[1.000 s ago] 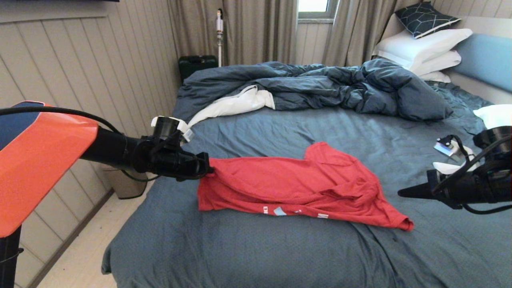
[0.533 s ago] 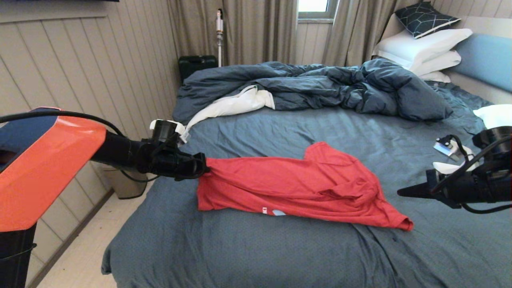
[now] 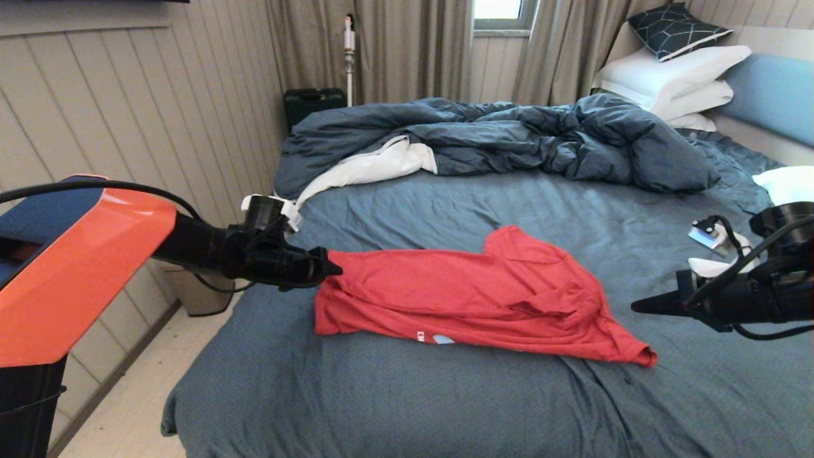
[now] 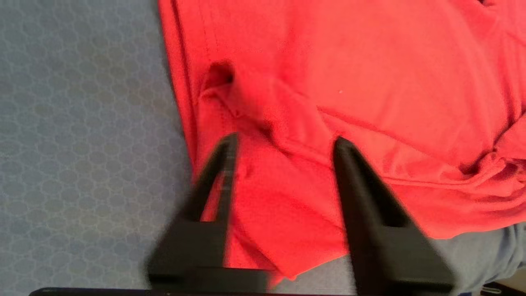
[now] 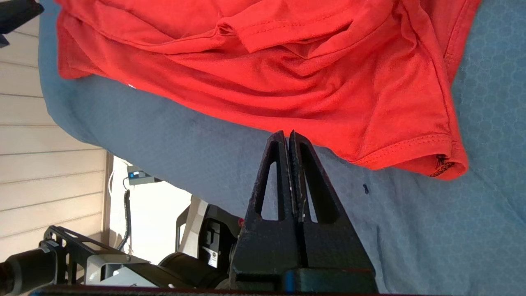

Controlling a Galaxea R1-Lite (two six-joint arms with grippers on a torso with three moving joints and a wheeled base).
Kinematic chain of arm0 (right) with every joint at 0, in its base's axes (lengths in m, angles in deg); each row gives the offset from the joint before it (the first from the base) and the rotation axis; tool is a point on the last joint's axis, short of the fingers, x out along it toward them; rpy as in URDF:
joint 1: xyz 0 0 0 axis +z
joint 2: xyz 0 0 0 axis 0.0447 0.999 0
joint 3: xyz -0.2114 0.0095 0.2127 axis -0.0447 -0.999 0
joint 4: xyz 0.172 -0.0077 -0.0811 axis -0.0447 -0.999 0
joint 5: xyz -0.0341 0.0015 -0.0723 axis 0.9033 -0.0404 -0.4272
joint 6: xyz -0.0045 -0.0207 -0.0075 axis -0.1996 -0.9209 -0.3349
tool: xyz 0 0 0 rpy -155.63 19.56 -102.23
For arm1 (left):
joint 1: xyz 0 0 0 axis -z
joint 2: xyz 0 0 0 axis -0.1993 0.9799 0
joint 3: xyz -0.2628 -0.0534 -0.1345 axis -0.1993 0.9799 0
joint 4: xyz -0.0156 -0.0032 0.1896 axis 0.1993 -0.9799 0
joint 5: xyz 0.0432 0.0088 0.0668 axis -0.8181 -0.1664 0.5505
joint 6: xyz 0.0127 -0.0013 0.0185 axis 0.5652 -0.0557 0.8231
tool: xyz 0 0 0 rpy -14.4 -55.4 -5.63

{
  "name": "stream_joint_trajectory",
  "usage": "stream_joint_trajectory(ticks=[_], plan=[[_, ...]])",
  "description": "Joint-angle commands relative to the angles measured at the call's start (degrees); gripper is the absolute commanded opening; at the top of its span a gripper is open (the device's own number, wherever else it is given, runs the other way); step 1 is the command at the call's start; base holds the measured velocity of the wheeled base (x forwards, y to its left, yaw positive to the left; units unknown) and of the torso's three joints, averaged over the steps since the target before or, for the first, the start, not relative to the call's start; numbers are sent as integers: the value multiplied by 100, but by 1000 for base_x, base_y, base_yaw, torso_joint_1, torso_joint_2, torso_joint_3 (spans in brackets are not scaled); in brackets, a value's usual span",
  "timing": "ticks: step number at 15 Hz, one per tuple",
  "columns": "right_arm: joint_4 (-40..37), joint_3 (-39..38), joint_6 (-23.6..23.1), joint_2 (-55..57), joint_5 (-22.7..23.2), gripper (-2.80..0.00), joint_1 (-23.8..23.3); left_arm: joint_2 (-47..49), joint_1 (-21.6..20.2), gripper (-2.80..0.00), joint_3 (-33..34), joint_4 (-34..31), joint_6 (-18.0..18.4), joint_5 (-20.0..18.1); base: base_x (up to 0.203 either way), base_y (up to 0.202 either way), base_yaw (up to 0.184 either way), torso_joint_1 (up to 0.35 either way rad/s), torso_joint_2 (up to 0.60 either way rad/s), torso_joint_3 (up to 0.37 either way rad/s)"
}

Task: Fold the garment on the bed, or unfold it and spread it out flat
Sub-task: Fold the red T-shirt

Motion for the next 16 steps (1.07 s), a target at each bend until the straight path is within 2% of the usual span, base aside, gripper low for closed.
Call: stream_joint_trajectory(ticks=[1,4,7,9,13,16], plan=[[-7,-5,-3,8,20,-280,2,-72,-40,0,20,4,-15,-14,0,0,0,0,0,0],[-15,-21,1,-13,20,-280,-7,-265,-173,0,227,-43,-35,-15,0,0,0,0,0,0],[-42,-49,15,-44,14,-280,-7,-758,-272,0,1087,-12,52,-24,0,0,0,0,0,0],[-43,-90,23,-49,2,-280,-36,-1071,-372,0,1416,-17,145,-38,0,0,0,0,0,0],[-37,-245,7,-120,-6,-280,-395,-1582,-512,0,1845,-40,308,-32,0,0,0,0,0,0],[-51,-243,-41,-77,-21,-280,-752,-1839,-562,0,2161,-66,565,2,0,0,0,0,0,0]])
